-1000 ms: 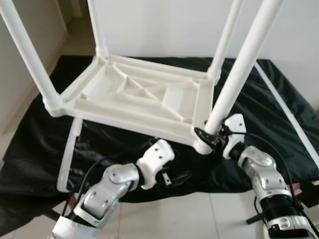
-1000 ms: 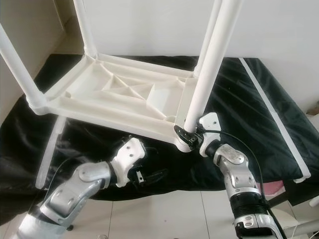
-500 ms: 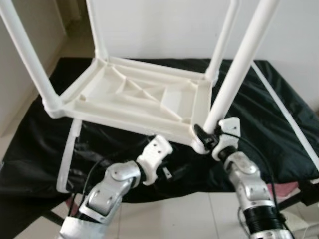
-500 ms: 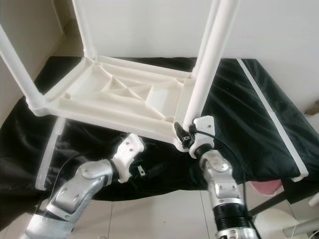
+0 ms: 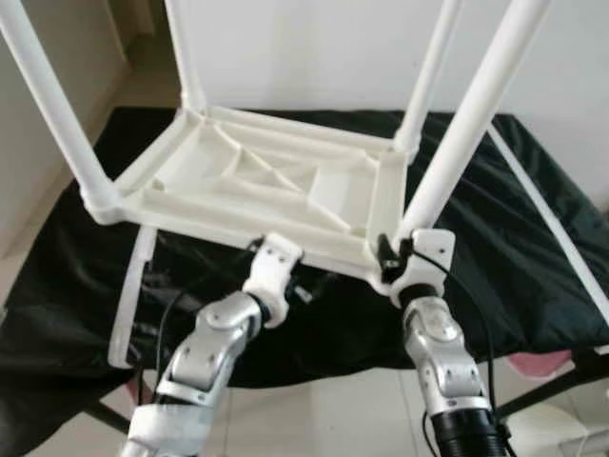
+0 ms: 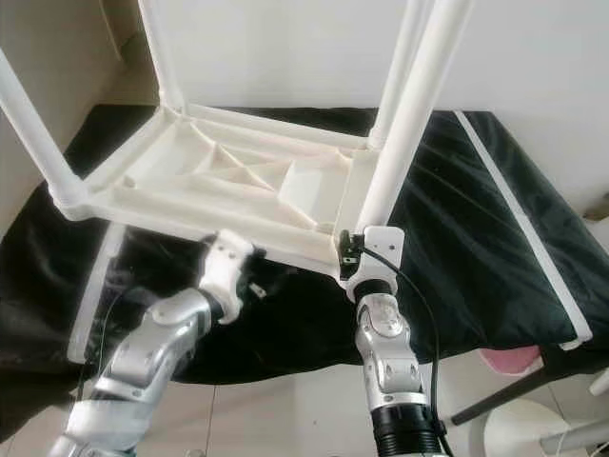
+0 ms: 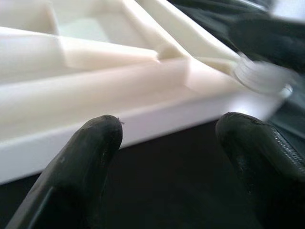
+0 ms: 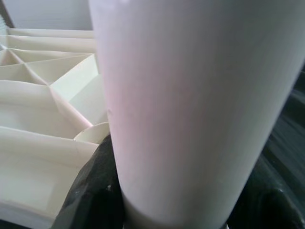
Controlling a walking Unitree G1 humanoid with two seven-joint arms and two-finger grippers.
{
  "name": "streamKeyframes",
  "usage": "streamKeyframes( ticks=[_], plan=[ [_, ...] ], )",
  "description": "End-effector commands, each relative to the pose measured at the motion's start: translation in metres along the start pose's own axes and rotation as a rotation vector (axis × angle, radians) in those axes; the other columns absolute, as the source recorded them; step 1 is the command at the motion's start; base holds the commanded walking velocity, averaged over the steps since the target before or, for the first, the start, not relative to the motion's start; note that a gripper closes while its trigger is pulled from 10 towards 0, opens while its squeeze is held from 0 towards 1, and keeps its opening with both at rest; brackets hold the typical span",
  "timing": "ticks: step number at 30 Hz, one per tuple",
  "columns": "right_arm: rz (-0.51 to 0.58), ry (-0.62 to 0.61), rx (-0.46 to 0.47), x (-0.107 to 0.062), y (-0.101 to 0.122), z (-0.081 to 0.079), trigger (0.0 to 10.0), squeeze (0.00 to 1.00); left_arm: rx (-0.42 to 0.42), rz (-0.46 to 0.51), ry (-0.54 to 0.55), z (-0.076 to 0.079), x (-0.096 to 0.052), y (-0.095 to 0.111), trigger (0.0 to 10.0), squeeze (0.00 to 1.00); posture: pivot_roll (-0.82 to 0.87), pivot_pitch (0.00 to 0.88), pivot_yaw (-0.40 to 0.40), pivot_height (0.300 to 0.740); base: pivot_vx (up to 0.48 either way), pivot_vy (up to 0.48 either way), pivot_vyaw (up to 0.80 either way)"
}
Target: Building children table
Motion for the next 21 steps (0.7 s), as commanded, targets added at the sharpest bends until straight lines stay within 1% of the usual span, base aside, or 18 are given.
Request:
streamKeyframes(
  ticks=[1, 3, 4, 5, 6, 8, 9, 10, 12, 13, 14, 15, 16, 17, 18, 20, 21],
  plan=[
    [-0.064, -0.039, -0.004, -0.004, -0.013, 0.006, 10.0, 0.00, -0.008, 0.031, 0.095, -0.008, -0.001, 0.001, 10.0, 0.00, -0.03, 0.071, -0.026, 0.740, 0.000, 0.000, 0.00],
    [-0.062, -0.042, -0.005, -0.004, -0.013, 0.006, 10.0, 0.00, -0.004, 0.038, 0.103, -0.008, -0.001, 0.001, 10.0, 0.00, -0.02, 0.072, -0.024, 0.740, 0.000, 0.000, 0.00],
    [-0.061, -0.045, -0.008, -0.004, -0.013, 0.006, 10.0, 0.69, 0.003, 0.042, 0.114, -0.009, -0.001, 0.002, 10.0, 0.00, -0.02, 0.074, -0.025, 0.740, 0.000, 0.000, 0.00],
    [-0.061, -0.045, -0.008, -0.004, -0.013, 0.006, 10.0, 0.69, 0.003, 0.042, 0.114, -0.009, -0.001, 0.002, 10.0, 0.00, -0.02, 0.074, -0.025, 0.740, 0.000, 0.000, 0.00],
    [-0.057, -0.047, -0.011, -0.004, -0.012, 0.006, 10.0, 1.00, 0.007, 0.042, 0.120, -0.010, -0.001, 0.002, 10.0, 0.00, -0.02, 0.074, -0.025, 0.740, 0.000, 0.000, 0.00],
    [-0.048, -0.030, -0.006, -0.004, -0.011, 0.005, 10.0, 1.00, 0.000, 0.050, 0.121, -0.010, -0.001, 0.004, 10.0, 0.00, -0.02, 0.078, -0.029, 0.740, 0.000, 0.000, 0.00],
    [-0.040, -0.016, -0.007, -0.002, -0.010, 0.006, 10.0, 1.00, -0.086, 0.052, 0.151, -0.013, 0.000, 0.003, 10.0, 0.00, -0.02, 0.079, -0.033, 0.740, 0.000, 0.000, 0.00],
    [-0.030, -0.004, -0.013, 0.001, -0.009, 0.008, 10.0, 1.00, -0.138, 0.055, 0.142, -0.010, 0.001, 0.002, 10.0, 0.00, -0.02, 0.075, -0.035, 0.740, 0.000, 0.000, 0.00],
    [-0.020, 0.007, -0.022, 0.004, -0.008, 0.010, 10.0, 1.00, -0.153, 0.050, 0.140, -0.009, 0.002, 0.001, 10.0, 0.00, -0.02, 0.073, -0.035, 0.740, 0.000, 0.000, 0.00],
    [-0.010, 0.024, -0.036, 0.007, -0.007, 0.012, 10.0, 1.00, -0.165, 0.053, 0.153, -0.011, 0.003, 0.001, 10.0, 0.00, -0.02, 0.067, -0.036, 0.740, 0.000, 0.000, 0.00],
    [-0.005, 0.041, -0.049, 0.009, -0.006, 0.013, 10.0, 0.75, -0.155, 0.068, 0.172, -0.015, 0.005, 0.004, 10.0, 0.00, -0.02, 0.067, -0.036, 0.740, 0.000, 0.000, 0.00],
    [-0.002, 0.052, -0.058, 0.011, -0.005, 0.014, 10.0, 0.75, -0.152, 0.080, 0.191, -0.019, 0.005, 0.006, 10.0, 0.00, -0.02, 0.067, -0.036, 0.740, 0.000, 0.000, 0.00],
    [-0.001, 0.059, -0.067, 0.012, -0.005, 0.015, 10.0, 0.06, -0.164, 0.092, 0.207, -0.023, 0.006, 0.008, 10.0, 0.00, -0.03, 0.062, -0.036, 0.740, 0.000, 0.000, 0.00],
    [-0.003, 0.067, -0.072, 0.013, -0.005, 0.016, 10.0, 0.00, -0.194, 0.096, 0.225, -0.027, 0.007, 0.008, 10.0, 0.00, -0.03, 0.058, -0.036, 0.740, 0.000, 0.000, 0.00],
    [-0.003, 0.067, -0.072, 0.013, -0.005, 0.016, 10.0, 0.00, -0.194, 0.096, 0.225, -0.027, 0.007, 0.008, 10.0, 0.00, -0.03, 0.058, -0.036, 0.740, 0.000, 0.000, 0.00],
    [-0.005, 0.078, -0.074, 0.015, -0.005, 0.016, 10.0, 0.00, -0.241, 0.096, 0.242, -0.030, 0.009, 0.007, 10.0, 0.00, -0.03, 0.048, -0.033, 0.740, 0.000, 0.000, 0.00],
    [-0.002, 0.083, -0.073, 0.015, -0.005, 0.015, 10.0, 0.00, -0.245, 0.099, 0.250, -0.030, 0.010, 0.007, 10.0, 0.00, -0.03, 0.043, -0.025, 0.740, 0.000, 0.000, 0.00]
  ],
)
Point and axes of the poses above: a point about 5 cm out from each wrist's last joint towards the gripper, its own x axis pointing out of the wrist towards the gripper, its own y axis along the axis of the wrist's last joint, z = x × y, the point moved 3 cm from there along x, pointing out of the wrist towards the gripper, and after that the axes turned 10 degrees about -x, right-handed, at the moved point
